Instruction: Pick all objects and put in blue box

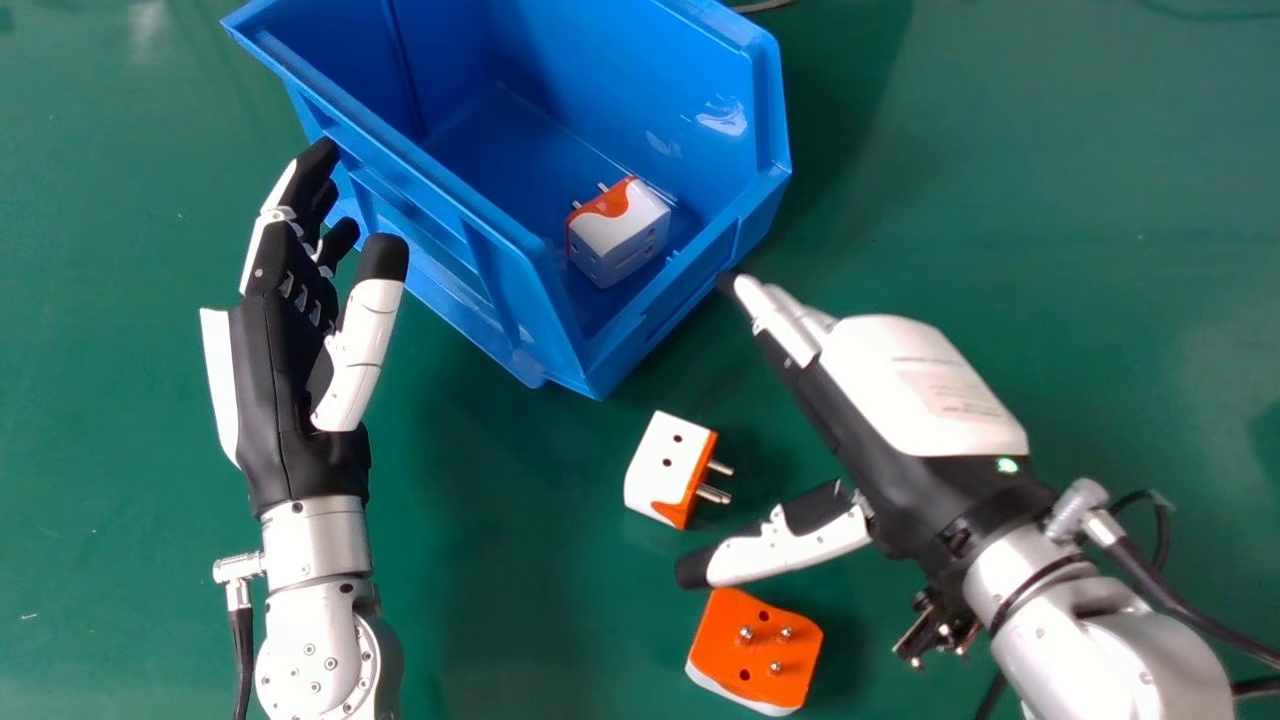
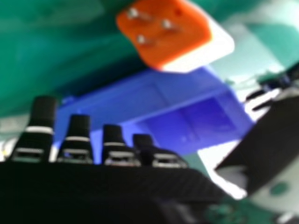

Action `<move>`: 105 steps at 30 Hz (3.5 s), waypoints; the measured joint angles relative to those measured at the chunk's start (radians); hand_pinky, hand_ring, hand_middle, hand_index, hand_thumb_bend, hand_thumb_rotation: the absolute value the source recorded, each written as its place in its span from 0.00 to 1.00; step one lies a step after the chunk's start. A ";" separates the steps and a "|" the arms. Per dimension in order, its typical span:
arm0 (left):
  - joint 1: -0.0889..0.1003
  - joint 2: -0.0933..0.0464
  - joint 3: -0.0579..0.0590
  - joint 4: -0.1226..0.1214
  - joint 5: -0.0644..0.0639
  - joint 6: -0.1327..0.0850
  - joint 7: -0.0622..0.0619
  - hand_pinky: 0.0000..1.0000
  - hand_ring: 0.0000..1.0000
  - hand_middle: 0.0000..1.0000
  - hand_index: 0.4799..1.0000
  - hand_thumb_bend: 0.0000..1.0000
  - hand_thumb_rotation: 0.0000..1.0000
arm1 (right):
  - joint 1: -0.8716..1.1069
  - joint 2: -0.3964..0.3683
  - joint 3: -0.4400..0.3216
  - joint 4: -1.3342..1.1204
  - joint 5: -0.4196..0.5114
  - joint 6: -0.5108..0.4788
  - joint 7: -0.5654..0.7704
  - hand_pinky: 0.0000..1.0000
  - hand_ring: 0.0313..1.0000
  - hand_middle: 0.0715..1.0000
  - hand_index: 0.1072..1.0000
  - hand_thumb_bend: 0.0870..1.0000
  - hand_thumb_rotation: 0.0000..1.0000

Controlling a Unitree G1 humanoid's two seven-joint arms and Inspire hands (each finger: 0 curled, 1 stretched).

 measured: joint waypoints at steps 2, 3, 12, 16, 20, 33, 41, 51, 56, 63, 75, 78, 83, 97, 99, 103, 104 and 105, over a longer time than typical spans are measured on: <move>0.000 0.000 0.000 -0.001 -0.001 0.000 -0.006 0.89 0.92 0.91 0.67 0.87 0.66 | -0.014 0.002 0.009 0.000 0.001 0.001 0.019 0.73 0.85 0.88 0.88 0.94 0.56; 0.000 0.000 0.000 -0.001 -0.001 0.001 -0.007 0.89 0.92 0.91 0.67 0.87 0.66 | -0.021 0.005 0.013 0.000 0.002 0.006 0.030 0.74 0.85 0.87 0.87 0.93 0.56; 0.000 0.001 0.001 -0.001 -0.019 0.009 -0.031 0.90 0.93 0.91 0.67 0.86 0.65 | -0.064 0.026 0.027 0.014 0.021 0.039 0.071 0.65 0.77 0.82 0.77 0.87 0.54; -0.002 0.001 0.001 -0.001 -0.018 0.012 -0.030 0.89 0.93 0.91 0.67 0.86 0.65 | -0.071 0.045 0.040 0.049 0.022 0.039 0.049 0.66 0.77 0.81 0.76 0.85 0.51; -0.004 0.001 0.000 -0.002 -0.019 0.017 -0.034 0.89 0.93 0.92 0.67 0.86 0.65 | -0.083 0.059 0.047 0.087 0.031 0.034 0.012 0.63 0.76 0.81 0.76 0.83 0.49; -0.003 0.001 0.001 -0.002 -0.018 0.017 -0.033 0.90 0.93 0.92 0.67 0.85 0.65 | -0.100 0.069 0.078 0.192 0.045 -0.001 -0.088 0.71 0.81 0.83 0.78 0.80 0.43; -0.003 0.001 0.001 -0.002 -0.019 0.017 -0.035 0.91 0.93 0.92 0.67 0.85 0.65 | -0.124 0.079 0.115 0.226 0.013 0.022 -0.104 0.73 0.83 0.86 0.82 0.81 0.40; -0.003 0.001 0.001 -0.001 -0.027 0.017 -0.046 0.91 0.94 0.92 0.67 0.86 0.64 | -0.165 0.089 0.158 0.285 -0.012 0.055 -0.111 0.67 0.85 0.88 0.86 0.82 0.41; -0.003 0.002 0.003 -0.001 -0.027 0.017 -0.044 0.91 0.93 0.92 0.67 0.86 0.64 | -0.188 0.092 0.165 0.316 -0.015 0.053 -0.128 0.68 0.86 0.88 0.86 0.82 0.41; -0.003 0.002 0.002 -0.001 -0.027 0.017 -0.046 0.90 0.93 0.92 0.67 0.85 0.63 | -0.201 0.103 0.176 0.339 -0.021 0.060 -0.149 0.65 0.84 0.87 0.84 0.82 0.39; -0.002 0.004 0.003 -0.001 -0.027 0.017 -0.048 0.90 0.93 0.92 0.67 0.85 0.62 | -0.201 0.118 0.174 0.370 0.008 0.050 -0.215 0.53 0.72 0.81 0.74 0.81 0.22; -0.002 0.004 0.003 -0.001 -0.027 0.017 -0.048 0.90 0.93 0.92 0.67 0.85 0.62 | -0.204 0.118 0.175 0.390 0.011 0.033 -0.239 0.44 0.61 0.73 0.71 0.81 0.14; -0.002 0.004 0.003 -0.001 -0.028 0.017 -0.047 0.90 0.93 0.92 0.66 0.84 0.61 | -0.220 0.118 0.180 0.439 0.018 -0.016 -0.290 0.32 0.47 0.59 0.64 0.67 0.07; -0.003 0.004 0.003 -0.001 -0.027 0.016 -0.043 0.89 0.93 0.92 0.66 0.83 0.60 | -0.239 0.125 0.181 0.505 0.092 -0.086 -0.314 0.28 0.39 0.46 0.49 0.50 0.01; -0.003 0.003 0.003 -0.001 -0.027 0.016 -0.043 0.89 0.93 0.91 0.66 0.83 0.60 | -0.239 0.125 0.182 0.505 0.093 -0.089 -0.314 0.27 0.38 0.46 0.48 0.49 0.01; -0.003 0.004 0.003 -0.001 -0.027 0.016 -0.043 0.89 0.93 0.91 0.65 0.84 0.60 | -0.239 0.125 0.182 0.505 0.098 -0.090 -0.313 0.26 0.38 0.45 0.47 0.48 0.01; -0.003 0.004 0.003 -0.001 -0.027 0.016 -0.043 0.89 0.93 0.91 0.65 0.84 0.60 | -0.239 0.125 0.182 0.505 0.098 -0.090 -0.313 0.26 0.38 0.44 0.47 0.48 0.00; -0.003 0.004 0.003 -0.001 -0.027 0.016 -0.044 0.89 0.93 0.91 0.65 0.84 0.60 | -0.239 0.125 0.181 0.505 0.099 -0.090 -0.313 0.26 0.38 0.44 0.47 0.48 0.00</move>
